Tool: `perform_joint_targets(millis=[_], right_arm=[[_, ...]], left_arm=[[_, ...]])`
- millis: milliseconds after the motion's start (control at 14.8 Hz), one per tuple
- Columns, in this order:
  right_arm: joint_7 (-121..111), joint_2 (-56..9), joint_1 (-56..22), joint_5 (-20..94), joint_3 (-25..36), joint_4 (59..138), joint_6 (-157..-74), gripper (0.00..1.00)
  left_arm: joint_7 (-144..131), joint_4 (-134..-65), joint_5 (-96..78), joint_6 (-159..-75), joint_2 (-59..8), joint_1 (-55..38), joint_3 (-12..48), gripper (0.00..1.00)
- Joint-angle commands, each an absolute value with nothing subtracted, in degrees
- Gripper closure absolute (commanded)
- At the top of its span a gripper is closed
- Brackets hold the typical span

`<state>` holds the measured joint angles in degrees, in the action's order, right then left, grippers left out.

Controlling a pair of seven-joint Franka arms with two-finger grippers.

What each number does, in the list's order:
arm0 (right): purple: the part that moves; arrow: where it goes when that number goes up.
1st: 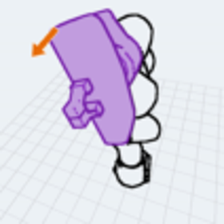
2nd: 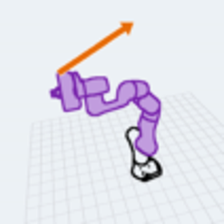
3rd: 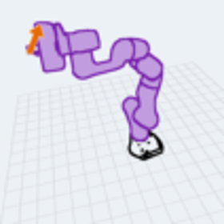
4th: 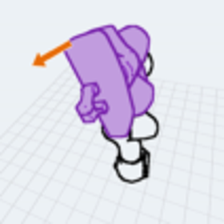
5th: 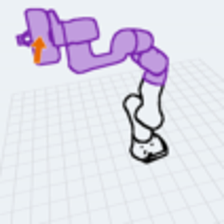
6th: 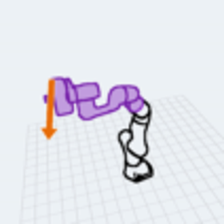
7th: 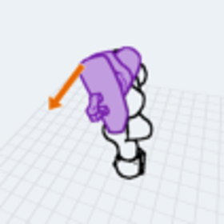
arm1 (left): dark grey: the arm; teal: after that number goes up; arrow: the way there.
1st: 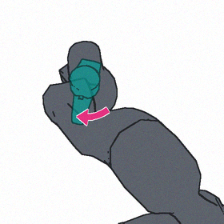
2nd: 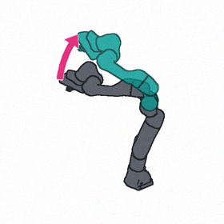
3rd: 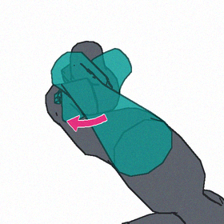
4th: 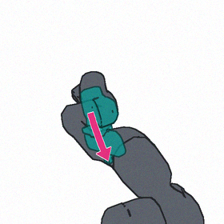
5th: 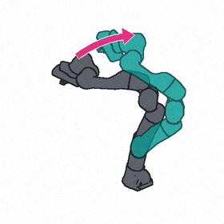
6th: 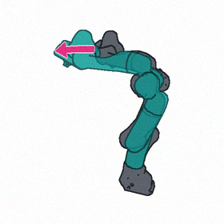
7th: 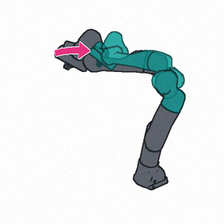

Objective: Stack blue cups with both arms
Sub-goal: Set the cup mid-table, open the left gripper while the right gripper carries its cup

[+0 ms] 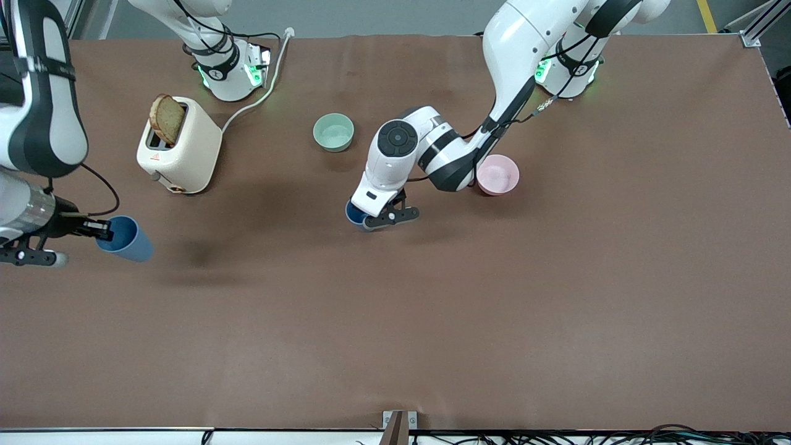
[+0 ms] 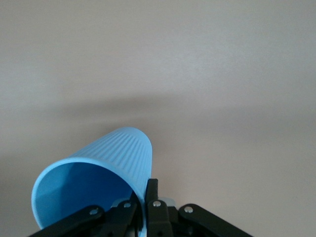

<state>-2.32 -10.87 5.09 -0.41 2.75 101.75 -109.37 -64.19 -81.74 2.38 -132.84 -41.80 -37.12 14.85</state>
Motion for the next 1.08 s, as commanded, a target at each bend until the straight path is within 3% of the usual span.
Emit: perform_joint_targets(millis=[0,474,812,1015], right_arm=[[3.49,-9.14,1.51,-0.53,2.64,98.89,-104.17,0.99],[19.75,-9.84,-11.50,5.95,2.64,88.78,-100.46,0.99],[29.86,-11.42,-20.72,11.25,2.64,87.36,-100.81,0.99],[35.41,-14.14,-26.61,10.72,2.72,87.62,-103.08,0.99]], left_arm=[[-64.25,-78.16,2.64,-123.09,-35.26,-33.59,13.98,0.00],[-42.22,-76.73,2.72,-100.48,-17.95,-17.16,13.62,0.00],[-17.62,-77.08,2.55,-89.58,-10.03,-3.37,13.97,0.00],[-11.00,-79.00,2.37,-87.19,-6.43,0.69,14.15,0.00]])
